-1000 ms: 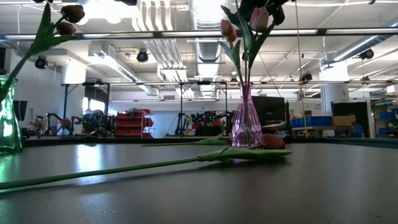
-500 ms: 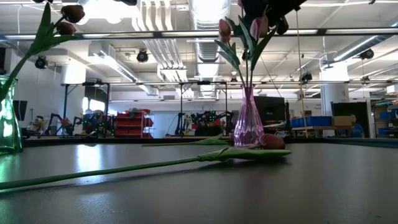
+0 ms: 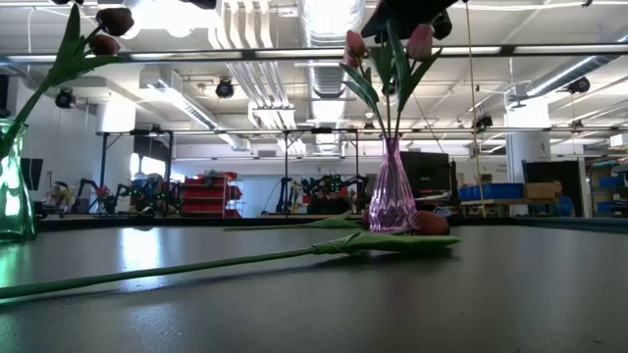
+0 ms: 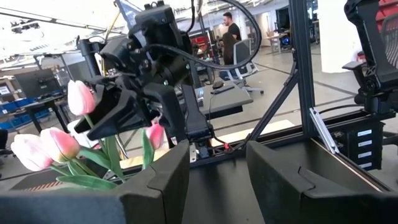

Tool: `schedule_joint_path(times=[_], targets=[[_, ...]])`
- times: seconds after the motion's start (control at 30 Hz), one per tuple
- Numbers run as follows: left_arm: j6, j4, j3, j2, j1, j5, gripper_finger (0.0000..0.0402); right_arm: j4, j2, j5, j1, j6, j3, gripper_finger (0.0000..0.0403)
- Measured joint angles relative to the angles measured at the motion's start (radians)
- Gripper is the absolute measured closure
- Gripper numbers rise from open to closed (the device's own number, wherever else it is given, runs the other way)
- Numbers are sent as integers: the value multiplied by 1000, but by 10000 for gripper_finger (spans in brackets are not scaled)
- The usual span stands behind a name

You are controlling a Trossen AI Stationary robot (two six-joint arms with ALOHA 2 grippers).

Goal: Sort flowers into vase by color
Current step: Put the pink tulip into the purple vase

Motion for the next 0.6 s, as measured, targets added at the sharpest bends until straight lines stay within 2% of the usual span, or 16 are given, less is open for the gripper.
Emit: schedule_joint_path(times=[0.2, 0.6], targets=[[0, -6, 0, 0, 0, 0, 257, -99, -1, 0, 0, 4, 56, 214], [-1, -7, 0, 0, 0, 0, 257, -323, -1, -1, -1, 178, 87, 213]])
